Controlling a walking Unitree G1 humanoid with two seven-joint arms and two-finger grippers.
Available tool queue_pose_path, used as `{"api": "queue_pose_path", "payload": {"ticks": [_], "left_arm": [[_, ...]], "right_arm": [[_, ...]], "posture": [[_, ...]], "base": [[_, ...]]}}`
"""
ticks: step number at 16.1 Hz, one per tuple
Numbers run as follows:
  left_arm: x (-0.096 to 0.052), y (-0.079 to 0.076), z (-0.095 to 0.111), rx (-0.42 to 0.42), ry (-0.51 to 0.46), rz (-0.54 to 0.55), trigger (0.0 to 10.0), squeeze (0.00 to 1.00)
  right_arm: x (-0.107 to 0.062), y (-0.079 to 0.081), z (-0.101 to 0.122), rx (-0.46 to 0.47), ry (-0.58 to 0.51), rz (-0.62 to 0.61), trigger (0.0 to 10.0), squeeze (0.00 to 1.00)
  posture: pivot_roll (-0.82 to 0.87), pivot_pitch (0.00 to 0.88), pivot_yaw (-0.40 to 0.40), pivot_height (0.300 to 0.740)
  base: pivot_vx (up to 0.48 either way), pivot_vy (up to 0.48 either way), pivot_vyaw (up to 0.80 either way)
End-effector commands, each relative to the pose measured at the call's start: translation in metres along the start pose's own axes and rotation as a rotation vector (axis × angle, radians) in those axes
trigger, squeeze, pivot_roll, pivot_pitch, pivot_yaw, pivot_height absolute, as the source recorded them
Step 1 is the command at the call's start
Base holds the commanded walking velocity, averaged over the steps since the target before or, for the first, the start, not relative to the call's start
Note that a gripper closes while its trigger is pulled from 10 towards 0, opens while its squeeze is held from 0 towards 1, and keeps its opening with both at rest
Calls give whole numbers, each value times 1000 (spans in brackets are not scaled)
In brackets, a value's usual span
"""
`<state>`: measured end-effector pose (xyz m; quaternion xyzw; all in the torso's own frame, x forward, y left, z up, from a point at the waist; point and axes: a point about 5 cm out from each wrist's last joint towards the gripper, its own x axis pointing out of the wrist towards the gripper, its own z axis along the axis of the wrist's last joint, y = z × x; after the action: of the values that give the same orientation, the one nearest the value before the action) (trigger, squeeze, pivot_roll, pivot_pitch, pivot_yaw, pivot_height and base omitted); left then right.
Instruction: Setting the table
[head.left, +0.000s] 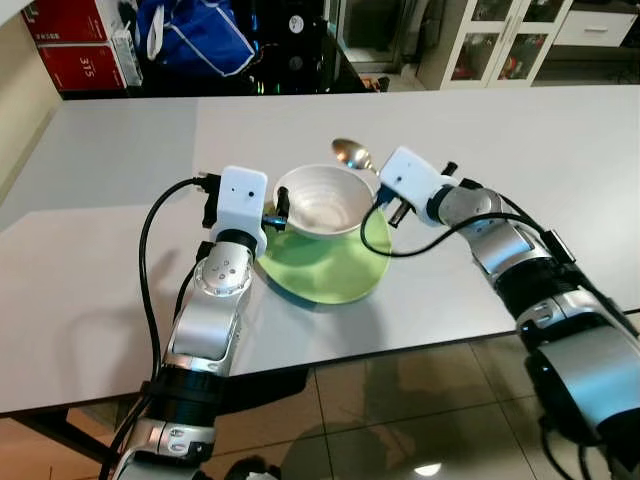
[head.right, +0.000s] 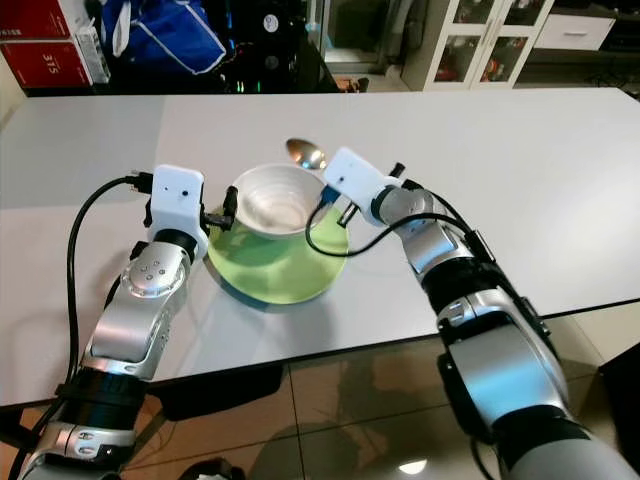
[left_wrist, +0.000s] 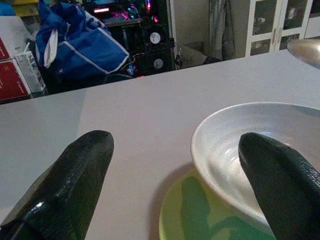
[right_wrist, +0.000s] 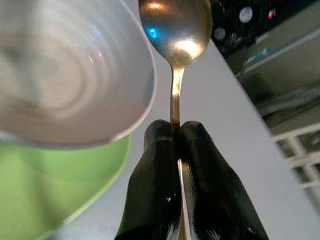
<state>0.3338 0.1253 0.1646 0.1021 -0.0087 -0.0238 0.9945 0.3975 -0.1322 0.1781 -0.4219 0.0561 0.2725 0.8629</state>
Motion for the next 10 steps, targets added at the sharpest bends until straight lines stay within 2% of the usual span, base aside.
{"api": "queue_pose_path", "payload": {"ticks": [1, 3, 8, 10], "left_arm": [[2, -2, 4, -3, -15, 7, 10000, 0], [4, -3, 5, -7, -18, 9, 10000, 0], [5, -6, 7, -26, -31, 20, 10000, 0], [6, -8, 7, -31, -35, 21, 10000, 0]], "right_arm": [[-4, -16, 4, -93, -3, -18, 10000, 0], [-6, -21, 3, -155, 12, -10, 10000, 0], [-13, -43, 14, -422, -1, 3, 10000, 0], [-12, -39, 23, -568, -66, 16, 10000, 0]], "posture": [[88, 0, -60, 740], [88, 0, -67, 740], [80, 0, -92, 740], [80, 0, -102, 740]], "base": [[0, 0, 0], [0, 0, 0], [0, 0, 0], [0, 0, 0]]}}
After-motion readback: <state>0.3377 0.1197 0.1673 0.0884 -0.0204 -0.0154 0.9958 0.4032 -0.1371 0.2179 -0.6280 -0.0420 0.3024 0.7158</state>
